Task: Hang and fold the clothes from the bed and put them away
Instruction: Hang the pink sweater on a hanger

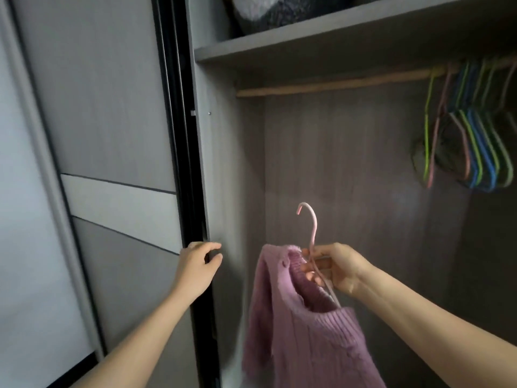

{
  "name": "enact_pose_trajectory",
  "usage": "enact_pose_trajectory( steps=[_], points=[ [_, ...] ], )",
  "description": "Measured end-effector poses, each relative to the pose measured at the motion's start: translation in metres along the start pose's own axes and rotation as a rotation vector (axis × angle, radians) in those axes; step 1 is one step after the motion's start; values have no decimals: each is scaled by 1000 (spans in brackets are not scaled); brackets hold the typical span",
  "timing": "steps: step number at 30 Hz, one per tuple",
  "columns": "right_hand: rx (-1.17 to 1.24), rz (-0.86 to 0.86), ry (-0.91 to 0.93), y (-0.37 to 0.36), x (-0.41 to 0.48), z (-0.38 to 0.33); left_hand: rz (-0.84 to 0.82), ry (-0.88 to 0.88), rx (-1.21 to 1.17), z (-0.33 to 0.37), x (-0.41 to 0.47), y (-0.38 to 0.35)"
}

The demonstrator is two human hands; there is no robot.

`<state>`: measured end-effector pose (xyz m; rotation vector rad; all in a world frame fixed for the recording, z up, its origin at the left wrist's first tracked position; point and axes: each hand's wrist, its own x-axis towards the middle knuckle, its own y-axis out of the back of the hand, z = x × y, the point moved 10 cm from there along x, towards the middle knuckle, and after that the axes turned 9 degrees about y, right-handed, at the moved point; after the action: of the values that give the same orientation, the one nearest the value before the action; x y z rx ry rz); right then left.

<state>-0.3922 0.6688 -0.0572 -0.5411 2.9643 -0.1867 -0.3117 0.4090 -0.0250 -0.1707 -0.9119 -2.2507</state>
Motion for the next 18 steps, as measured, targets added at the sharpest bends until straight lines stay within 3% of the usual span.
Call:
enact_pose_trajectory(
  steps=[8, 12, 18],
  points=[
    [194, 239, 268, -7, 77, -104, 324, -279, 228, 44, 107, 42],
    [123, 200, 374, -47, 109, -167, 380, -477, 217, 73, 168, 72],
    [-50, 374, 524, -84, 142, -229, 461, -707, 299, 104, 239, 108]
  ],
)
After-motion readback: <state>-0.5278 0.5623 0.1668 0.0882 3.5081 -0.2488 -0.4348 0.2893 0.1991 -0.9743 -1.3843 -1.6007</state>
